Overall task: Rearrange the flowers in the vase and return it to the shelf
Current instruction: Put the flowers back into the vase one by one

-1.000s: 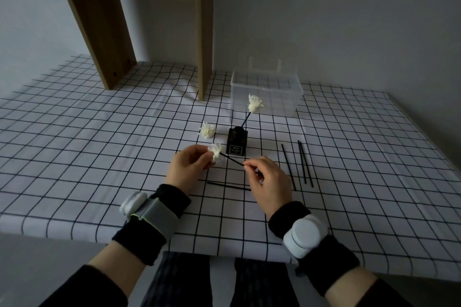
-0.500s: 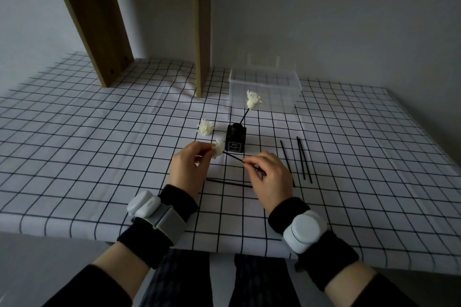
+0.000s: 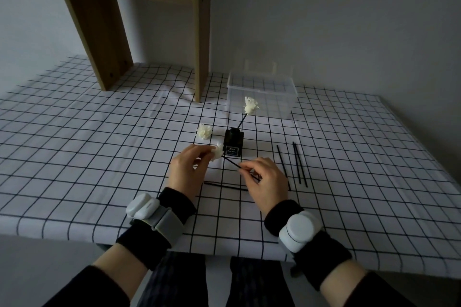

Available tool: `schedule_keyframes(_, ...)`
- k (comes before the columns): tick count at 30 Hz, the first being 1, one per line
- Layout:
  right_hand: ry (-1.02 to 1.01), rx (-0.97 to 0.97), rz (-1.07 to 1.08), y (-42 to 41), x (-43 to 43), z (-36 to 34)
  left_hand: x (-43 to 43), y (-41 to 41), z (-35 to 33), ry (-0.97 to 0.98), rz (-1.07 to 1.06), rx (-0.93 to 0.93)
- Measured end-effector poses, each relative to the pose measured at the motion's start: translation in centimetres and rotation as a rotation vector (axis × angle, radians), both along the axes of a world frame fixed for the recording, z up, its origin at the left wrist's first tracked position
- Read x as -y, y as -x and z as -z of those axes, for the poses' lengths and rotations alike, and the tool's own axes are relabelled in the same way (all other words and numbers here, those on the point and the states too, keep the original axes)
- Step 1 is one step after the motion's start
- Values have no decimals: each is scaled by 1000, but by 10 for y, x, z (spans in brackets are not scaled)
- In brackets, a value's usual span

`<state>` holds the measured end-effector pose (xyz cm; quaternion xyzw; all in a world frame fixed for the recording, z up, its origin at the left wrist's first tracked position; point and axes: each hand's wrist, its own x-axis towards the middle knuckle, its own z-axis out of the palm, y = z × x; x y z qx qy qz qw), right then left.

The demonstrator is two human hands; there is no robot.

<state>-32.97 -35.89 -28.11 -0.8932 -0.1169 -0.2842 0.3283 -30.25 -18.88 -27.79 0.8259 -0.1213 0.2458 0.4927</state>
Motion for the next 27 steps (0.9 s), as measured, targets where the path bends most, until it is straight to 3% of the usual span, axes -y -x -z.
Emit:
schedule_keyframes(4, 54, -45, -7, -1, 2, 1, 0, 0, 4, 22, 18, -23)
schedule_keyframes(8, 95, -152, -10, -10, 5, -7, -1, -3, 6, 202, 32, -121)
schedule_keyframes(13, -518, -235, -6, -33, -1, -48, -8, -8, 5, 537, 57, -254)
schedule_keyframes(16, -686, -231, -31, -49, -6, -74, -12, -13, 4, 678, 35, -304)
schedule_keyframes(19, -641, -219, -14, -63, -10, -89, -13, -14, 5, 713, 20, -313)
schedule_keyframes(27, -296, -235, 62, -80, -21, -96, -14, -16, 8, 734, 25, -325)
